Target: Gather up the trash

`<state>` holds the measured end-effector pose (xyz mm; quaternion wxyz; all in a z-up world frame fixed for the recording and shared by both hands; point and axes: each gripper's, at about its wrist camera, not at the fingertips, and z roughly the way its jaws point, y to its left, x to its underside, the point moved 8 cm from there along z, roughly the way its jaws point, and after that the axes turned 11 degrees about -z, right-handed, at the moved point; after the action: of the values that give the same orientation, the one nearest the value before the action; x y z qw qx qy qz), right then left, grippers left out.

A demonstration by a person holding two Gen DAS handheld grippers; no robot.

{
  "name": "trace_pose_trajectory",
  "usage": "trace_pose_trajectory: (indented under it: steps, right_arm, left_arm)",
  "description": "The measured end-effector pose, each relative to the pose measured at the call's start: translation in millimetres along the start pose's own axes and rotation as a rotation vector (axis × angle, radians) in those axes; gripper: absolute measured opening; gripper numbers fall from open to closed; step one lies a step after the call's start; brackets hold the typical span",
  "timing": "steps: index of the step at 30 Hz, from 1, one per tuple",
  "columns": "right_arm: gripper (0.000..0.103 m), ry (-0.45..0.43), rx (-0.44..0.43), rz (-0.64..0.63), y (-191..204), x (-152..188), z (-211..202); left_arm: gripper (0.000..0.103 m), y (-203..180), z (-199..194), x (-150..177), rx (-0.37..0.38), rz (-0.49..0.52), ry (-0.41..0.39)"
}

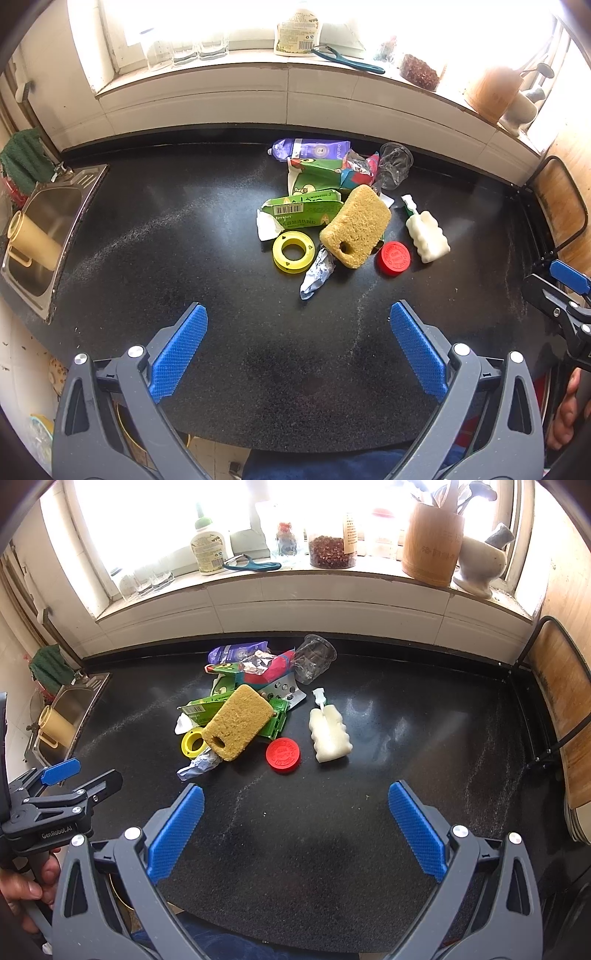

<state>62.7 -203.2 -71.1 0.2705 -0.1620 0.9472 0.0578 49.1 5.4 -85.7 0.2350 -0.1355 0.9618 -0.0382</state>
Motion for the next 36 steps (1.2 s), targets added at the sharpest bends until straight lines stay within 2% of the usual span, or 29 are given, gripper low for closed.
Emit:
trace_pose_trajectory:
  steps: [23,28,36]
  right_arm:
    - [0.097,0.014,0.002,-0.004,-4,-5,12]
    - [0.097,0.032,0.013,-0.007,-11,-3,28]
    - [0.097,0.097,0.036,-0.012,-29,3,83]
  left_arm:
    - [0.097,6,16,-7,-0.008,-0.001,0.022]
    - [0.097,15,41,-12,-0.021,0.009,0.031]
    - [0.097,27,121,-28,-0.052,-0.001,0.064]
